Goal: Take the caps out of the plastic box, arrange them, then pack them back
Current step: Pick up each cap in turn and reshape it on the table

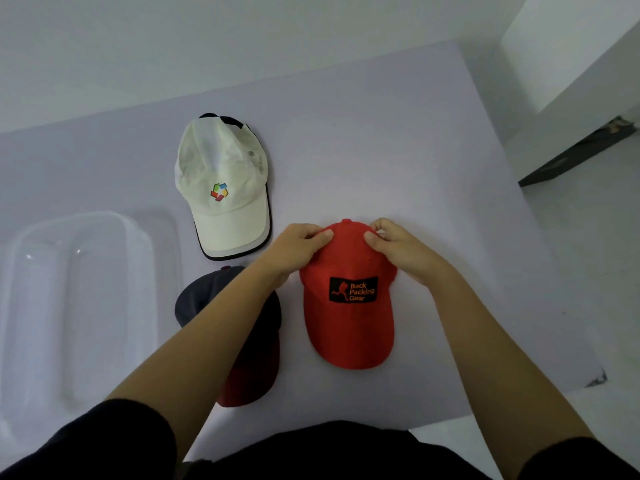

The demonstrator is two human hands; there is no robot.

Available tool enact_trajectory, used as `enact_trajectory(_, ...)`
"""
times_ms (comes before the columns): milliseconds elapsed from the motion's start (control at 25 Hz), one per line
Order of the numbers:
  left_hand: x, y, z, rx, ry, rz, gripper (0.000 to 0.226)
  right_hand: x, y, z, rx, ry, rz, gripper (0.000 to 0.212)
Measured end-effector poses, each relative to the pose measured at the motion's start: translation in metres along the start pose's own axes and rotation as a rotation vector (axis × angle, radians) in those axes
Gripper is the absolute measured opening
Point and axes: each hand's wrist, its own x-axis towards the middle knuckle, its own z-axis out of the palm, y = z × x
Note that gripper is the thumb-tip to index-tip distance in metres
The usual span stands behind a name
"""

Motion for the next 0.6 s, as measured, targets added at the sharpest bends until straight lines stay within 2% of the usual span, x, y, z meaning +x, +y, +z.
enact_trajectory(80,0.003,-0.002,-0.003,-0.143,-0.029,-0.025,0.032,0.000,-0.004,-0.002,-0.003,-0.007,-0.002,0.013)
enact_trajectory(200,0.005,-0.002,-0.005,-0.085,-0.045,0.001,0.025,0.003,-0.006,-0.004,-0.111,0.043,-0.032,0.026)
enact_trajectory(320,0.002,0.003,-0.014,0.080,-0.054,0.022,0.027,0.000,-0.003,-0.008,-0.258,0.174,-0.116,0.030)
enact_trajectory(440,-0.008,0.002,-0.044,0.322,0.027,-0.008,0.042,-0.017,0.012,-0.029,-0.334,0.243,-0.112,0.026)
enact_trajectory(520,-0.017,0.000,-0.066,0.331,-0.049,-0.072,0.042,-0.029,0.023,-0.041,-0.358,0.195,-0.071,0.025)
enact_trajectory(600,-0.024,0.001,-0.068,0.253,-0.231,-0.142,0.038,-0.034,0.030,-0.039,-0.319,0.113,-0.049,0.026)
